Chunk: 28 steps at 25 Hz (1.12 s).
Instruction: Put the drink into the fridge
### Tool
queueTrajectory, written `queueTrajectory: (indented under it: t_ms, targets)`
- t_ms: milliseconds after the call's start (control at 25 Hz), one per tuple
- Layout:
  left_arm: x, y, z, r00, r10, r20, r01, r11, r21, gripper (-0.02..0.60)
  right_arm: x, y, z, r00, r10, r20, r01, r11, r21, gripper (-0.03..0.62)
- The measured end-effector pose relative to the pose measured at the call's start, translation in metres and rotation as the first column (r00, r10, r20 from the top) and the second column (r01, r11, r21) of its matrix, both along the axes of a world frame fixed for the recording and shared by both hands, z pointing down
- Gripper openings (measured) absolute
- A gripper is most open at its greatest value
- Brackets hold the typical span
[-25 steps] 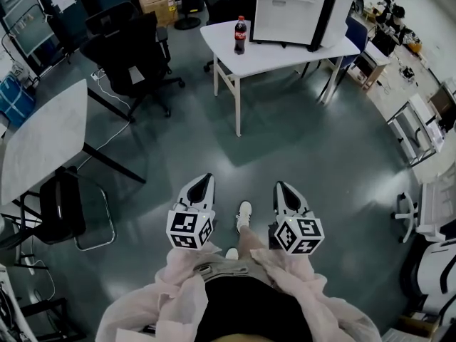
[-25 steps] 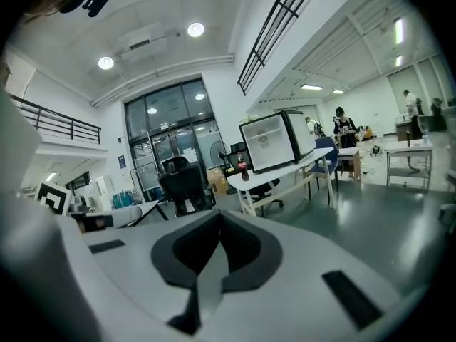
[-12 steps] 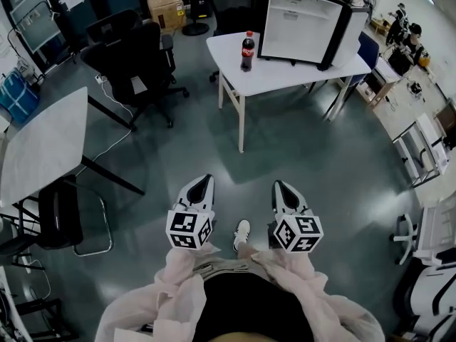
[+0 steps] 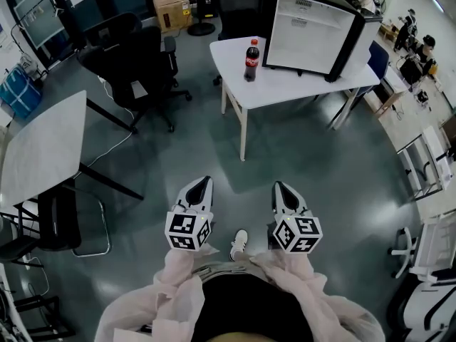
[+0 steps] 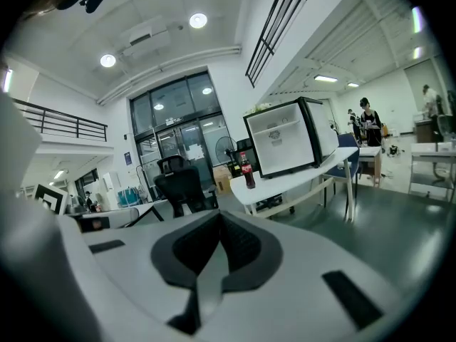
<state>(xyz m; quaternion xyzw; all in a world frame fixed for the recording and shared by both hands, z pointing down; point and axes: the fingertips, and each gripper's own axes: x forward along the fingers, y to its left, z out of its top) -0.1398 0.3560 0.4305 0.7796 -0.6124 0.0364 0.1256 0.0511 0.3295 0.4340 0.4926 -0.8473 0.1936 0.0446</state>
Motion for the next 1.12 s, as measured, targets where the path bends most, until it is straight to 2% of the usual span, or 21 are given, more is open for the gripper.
queueTrajectory:
  t_ms: [560, 1120]
  targets:
    - [0.017, -0.082, 0.017, 0.999, -0.052, -0.016, 0.051, 0.999, -0.007, 0.011, 0.018, -0.086, 0.011, 0.999, -0.036, -0.004, 0.036, 0.999, 0.002, 0.012]
    - [0.023, -0.101, 0.027, 0.999, -0.047, -0.011, 0.047, 0.998, -0.044, 0.011, 0.036, -0.105, 0.023, 1.000, 0.011, 0.017, -0.010, 0.999, -0.030, 0.012]
